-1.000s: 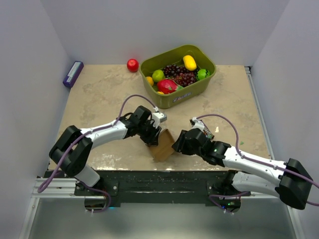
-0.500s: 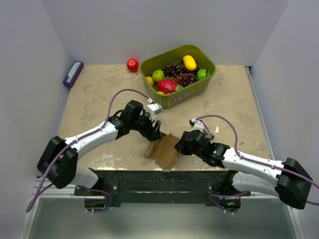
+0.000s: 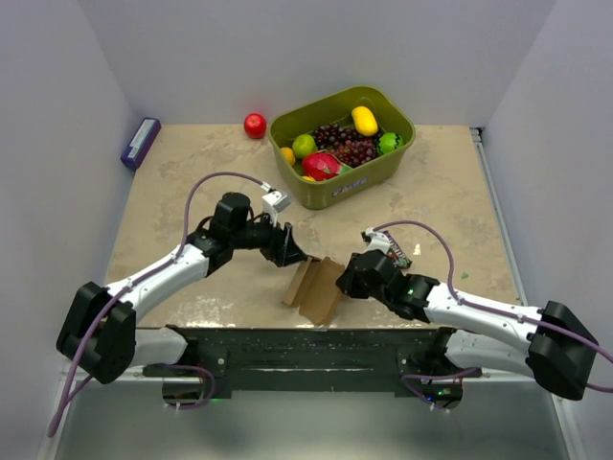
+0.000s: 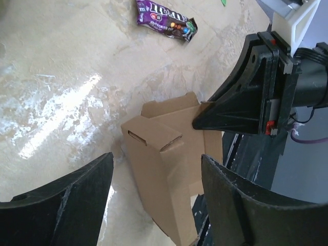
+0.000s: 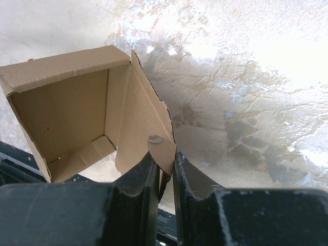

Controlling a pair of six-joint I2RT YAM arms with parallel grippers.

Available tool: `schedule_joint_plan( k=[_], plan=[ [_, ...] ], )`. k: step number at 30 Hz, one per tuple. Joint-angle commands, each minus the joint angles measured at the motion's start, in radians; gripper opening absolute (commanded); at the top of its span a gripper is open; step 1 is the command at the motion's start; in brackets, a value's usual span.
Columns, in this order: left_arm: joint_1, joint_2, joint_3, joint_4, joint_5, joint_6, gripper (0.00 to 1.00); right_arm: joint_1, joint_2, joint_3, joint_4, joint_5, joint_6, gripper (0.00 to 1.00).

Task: Fold the paper box

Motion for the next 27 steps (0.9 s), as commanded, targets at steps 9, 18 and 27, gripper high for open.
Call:
schedule_joint_plan(
  k=[9, 18, 27],
  plan=[
    [0.007, -0.094, 0.095, -0.096, -0.090, 0.124, 0.74, -0.003, 0.112, 0.336, -0.232, 0.008, -0.413, 0.05],
    [0.007, -0.162, 0.113, -0.068, 0.055, 0.289, 0.74, -0.004, 0.181, 0.601, -0.467, -0.199, -0.709, 0.00],
    [0.009, -0.133, 0.100, -0.104, 0.276, 0.372, 0.72, -0.007, 0.174, 0.671, -0.534, -0.443, -0.860, 0.00]
  ],
)
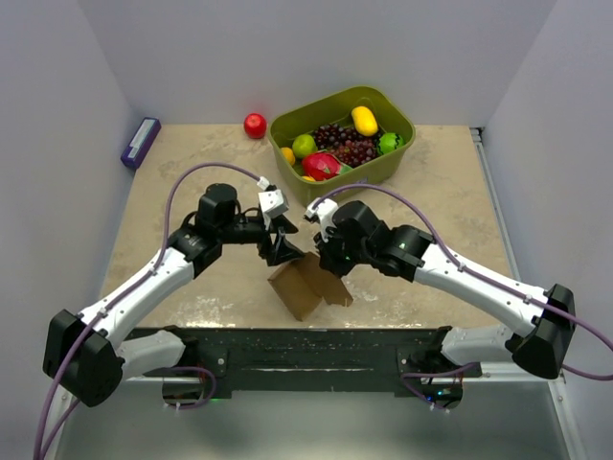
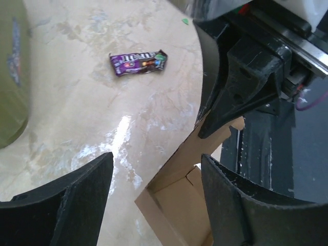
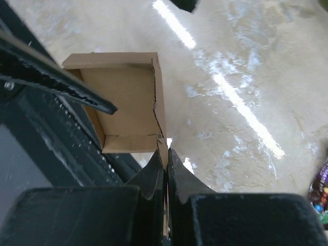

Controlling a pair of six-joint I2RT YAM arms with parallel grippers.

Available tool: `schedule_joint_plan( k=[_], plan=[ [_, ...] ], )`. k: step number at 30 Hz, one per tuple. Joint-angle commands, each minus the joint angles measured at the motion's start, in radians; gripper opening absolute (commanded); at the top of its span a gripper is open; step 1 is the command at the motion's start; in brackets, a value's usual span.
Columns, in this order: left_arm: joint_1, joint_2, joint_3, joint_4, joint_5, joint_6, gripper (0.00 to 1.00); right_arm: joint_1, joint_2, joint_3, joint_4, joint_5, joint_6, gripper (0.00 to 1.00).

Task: Fold the paper box

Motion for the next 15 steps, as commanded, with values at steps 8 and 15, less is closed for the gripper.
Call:
schedule_joint_plan(
  k=[8, 15],
  plan=[
    [-0.005, 0.073, 0.000, -0.034, 0.318, 0.066, 0.69, -0.011, -0.022, 0.047, -0.055, -0.220, -0.126, 0.00],
    [-0.054, 0.128, 0.014, -0.100, 0.316, 0.104, 0.66, -0.021, -0.018, 0.047, -0.054, -0.234, -0.136, 0.00]
  ],
)
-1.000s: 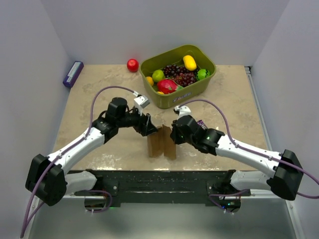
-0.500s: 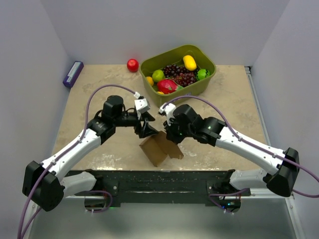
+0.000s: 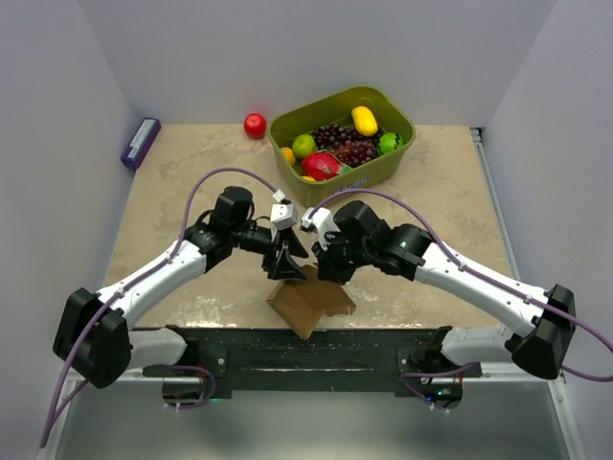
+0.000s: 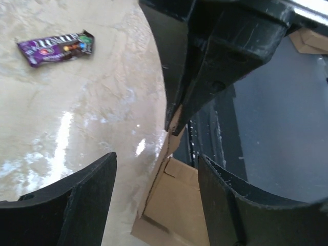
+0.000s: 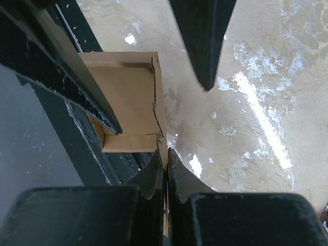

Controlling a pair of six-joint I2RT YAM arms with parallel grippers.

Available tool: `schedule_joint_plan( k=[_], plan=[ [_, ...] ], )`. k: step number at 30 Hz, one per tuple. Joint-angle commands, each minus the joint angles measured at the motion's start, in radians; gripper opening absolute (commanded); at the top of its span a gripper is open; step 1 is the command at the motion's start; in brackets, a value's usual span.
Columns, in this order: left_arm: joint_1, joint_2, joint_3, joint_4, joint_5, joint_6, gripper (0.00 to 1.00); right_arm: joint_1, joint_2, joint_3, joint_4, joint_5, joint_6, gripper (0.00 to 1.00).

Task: Fold the paper box

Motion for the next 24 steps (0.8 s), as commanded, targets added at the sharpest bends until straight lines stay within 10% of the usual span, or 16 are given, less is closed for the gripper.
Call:
schedule_joint_plan(
  k=[1, 21, 24],
  plan=[
    [-0.033, 0.024, 0.016, -0.047, 0.031, 0.044, 0.65, -0.009, -0.016, 0.041, -0.004, -0.040, -0.028, 0.00],
    [-0.115, -0.015, -0.077, 0.128, -0.150, -0.075, 0.03, -0.020, 0.018, 0.030, 0.028, -0.044, -0.031, 0.00],
    [-0.121, -0.036, -0.097, 0.140, -0.196, -0.097, 0.00, -0.027, 0.018, 0.036, 0.033, -0.021, -0.021, 0.22]
  ],
)
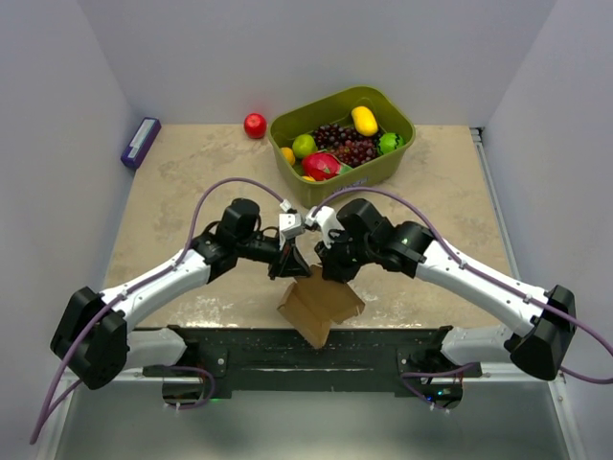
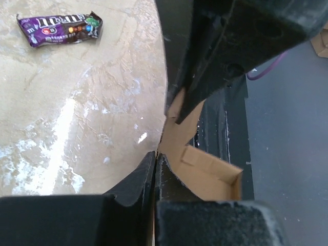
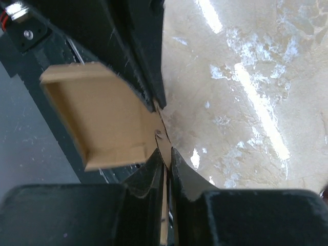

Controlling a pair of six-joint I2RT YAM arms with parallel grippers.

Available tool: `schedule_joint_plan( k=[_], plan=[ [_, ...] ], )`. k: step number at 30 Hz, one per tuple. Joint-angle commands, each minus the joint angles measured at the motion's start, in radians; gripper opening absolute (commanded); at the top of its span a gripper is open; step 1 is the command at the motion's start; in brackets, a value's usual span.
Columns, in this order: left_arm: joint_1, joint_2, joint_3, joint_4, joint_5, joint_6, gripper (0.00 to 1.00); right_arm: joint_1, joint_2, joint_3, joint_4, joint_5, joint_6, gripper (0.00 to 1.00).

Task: Fold the paper box

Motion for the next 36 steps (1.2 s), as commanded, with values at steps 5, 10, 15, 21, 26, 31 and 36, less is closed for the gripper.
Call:
schedule_joint_plan(
  k=[5, 10, 15, 21, 26, 31, 36],
  plan=[
    [-0.039, -0.057, -0.033, 0.072, -0.258, -0.030, 0.00, -0.051, -0.053, 0.019, 0.117, 0.104, 0.062, 0.49],
    [-0.013, -0.046, -0.031, 0.072, -0.360, -0.087, 0.00, -0.149, -0.150, -0.027, 0.170, 0.207, 0.128, 0.70],
    [0.023, -0.069, -0.039, 0.115, -0.501, -0.194, 0.00, -0.310, -0.193, -0.071, 0.177, 0.299, 0.203, 0.81],
    [0.021, -0.170, -0.163, 0.368, -0.717, -0.423, 0.00, -0.429, -0.095, -0.110, 0.128, 0.324, 0.257, 0.82],
    [0.019, -0.206, -0.312, 0.681, -0.779, -0.397, 0.00, -0.473, 0.039, -0.111, 0.105, 0.380, 0.253, 0.82],
    [0.013, -0.190, -0.448, 0.961, -0.770, -0.273, 0.00, -0.476, 0.128, -0.114, 0.115, 0.416, 0.247, 0.80],
    [0.000, -0.152, -0.524, 1.069, -0.788, -0.221, 0.00, -0.476, 0.241, -0.099, 0.095, 0.434, 0.231, 0.79]
  ],
)
